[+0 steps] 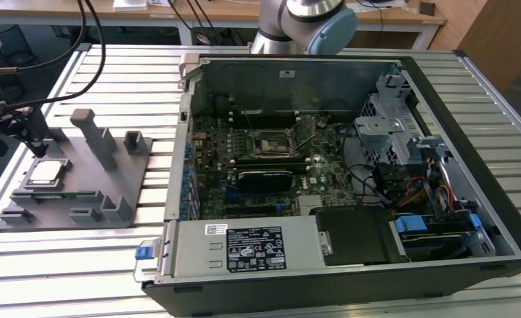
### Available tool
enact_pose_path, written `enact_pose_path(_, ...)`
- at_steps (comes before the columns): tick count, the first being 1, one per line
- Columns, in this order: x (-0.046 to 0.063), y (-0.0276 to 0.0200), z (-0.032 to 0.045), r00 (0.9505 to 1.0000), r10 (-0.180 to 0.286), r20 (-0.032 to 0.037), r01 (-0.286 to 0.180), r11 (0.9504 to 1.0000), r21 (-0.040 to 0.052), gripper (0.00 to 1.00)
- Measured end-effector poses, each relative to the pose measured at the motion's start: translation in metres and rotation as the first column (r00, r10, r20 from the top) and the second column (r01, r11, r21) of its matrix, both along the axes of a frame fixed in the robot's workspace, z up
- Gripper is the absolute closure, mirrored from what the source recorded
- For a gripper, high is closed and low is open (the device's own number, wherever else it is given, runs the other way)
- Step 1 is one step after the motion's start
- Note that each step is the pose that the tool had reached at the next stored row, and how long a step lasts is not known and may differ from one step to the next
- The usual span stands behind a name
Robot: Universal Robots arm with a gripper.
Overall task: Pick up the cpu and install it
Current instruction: 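Pick up the cpu and move it towards the insertion slot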
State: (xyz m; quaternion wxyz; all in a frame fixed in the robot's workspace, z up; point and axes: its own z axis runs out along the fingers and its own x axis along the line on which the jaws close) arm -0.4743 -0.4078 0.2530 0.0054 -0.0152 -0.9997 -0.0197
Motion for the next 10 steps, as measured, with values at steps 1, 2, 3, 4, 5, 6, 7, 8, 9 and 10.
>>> enact_pose_path(1, 0.0, 0.0, -0.0016, 1.0, 0.0, 0.0002, 0.0, 1.0, 0.0, 0.35)
enact_pose_path(2, 0.0, 0.0, -0.0031, 1.0, 0.0, 0.0003, 0.0, 1.0, 0.0001, 0.35)
enact_pose_path(3, 0.0, 0.0, -0.0047, 1.0, 0.0, 0.0004, 0.0, 1.0, 0.0001, 0.35)
enact_pose_path(4, 0.0, 0.0, -0.0065, 1.0, 0.0, 0.0005, 0.0, 1.0, 0.0001, 0.35)
enact_pose_path(5, 0.0, 0.0, -0.0081, 1.0, 0.0, 0.0005, 0.0, 1.0, 0.0001, 0.35)
enact_pose_path(6, 0.0, 0.0, -0.0093, 1.0, 0.0, 0.0005, 0.0, 1.0, 0.0001, 0.35)
enact_pose_path(7, 0.0, 0.0, -0.0103, 1.0, 0.0, 0.0004, 0.0, 1.0, 0.0, 0.35)
enact_pose_path(8, 0.0, 0.0, -0.0115, 1.0, 0.0, 0.0005, 0.0, 1.0, 0.0001, 0.35)
enact_pose_path(9, 0.0, 0.0, -0.0125, 1.0, 0.0, 0.0005, 0.0, 1.0, 0.0001, 0.35)
enact_pose_path(10, 0.0, 0.0, -0.0133, 1.0, 0.0, 0.0005, 0.0, 1.0, 0.0, 0.35)
